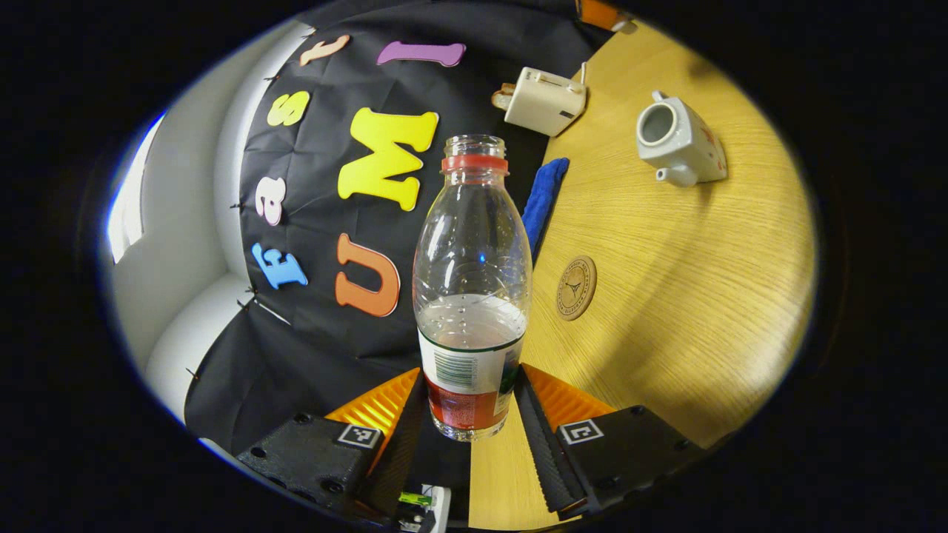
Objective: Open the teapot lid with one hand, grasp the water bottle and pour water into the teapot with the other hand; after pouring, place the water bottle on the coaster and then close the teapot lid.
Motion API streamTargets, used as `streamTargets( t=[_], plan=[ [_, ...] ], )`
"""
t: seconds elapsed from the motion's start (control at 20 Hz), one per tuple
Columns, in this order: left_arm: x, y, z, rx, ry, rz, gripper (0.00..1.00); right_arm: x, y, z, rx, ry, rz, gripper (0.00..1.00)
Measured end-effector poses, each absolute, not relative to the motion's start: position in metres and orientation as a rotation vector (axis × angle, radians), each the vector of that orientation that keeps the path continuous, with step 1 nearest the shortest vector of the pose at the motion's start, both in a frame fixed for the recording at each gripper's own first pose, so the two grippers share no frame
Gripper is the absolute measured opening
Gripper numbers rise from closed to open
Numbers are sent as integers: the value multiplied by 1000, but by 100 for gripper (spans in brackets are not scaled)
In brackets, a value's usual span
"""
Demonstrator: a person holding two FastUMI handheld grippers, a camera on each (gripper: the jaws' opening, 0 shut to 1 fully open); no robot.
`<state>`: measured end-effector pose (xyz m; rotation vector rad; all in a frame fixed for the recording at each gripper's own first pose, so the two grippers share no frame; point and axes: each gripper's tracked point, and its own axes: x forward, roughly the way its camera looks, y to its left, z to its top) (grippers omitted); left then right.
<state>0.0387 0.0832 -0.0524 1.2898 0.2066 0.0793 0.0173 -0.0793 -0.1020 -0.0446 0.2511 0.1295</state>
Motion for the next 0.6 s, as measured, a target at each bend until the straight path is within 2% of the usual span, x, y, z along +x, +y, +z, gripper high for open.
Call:
streamTargets(
  t=[0.05,0.1,0.15,0.6],
  plan=[
    [43,78,-53,1326,205,62,72,16,-83,-104,-41,253,128,0],
    [47,72,-50,1371,199,52,77,15,-85,-106,-38,256,126,0],
    [51,67,-48,1411,193,44,72,13,-88,-108,-35,258,124,0],
    [46,46,-54,1581,200,-11,72,2,-104,-116,-19,264,112,0]
  ],
)
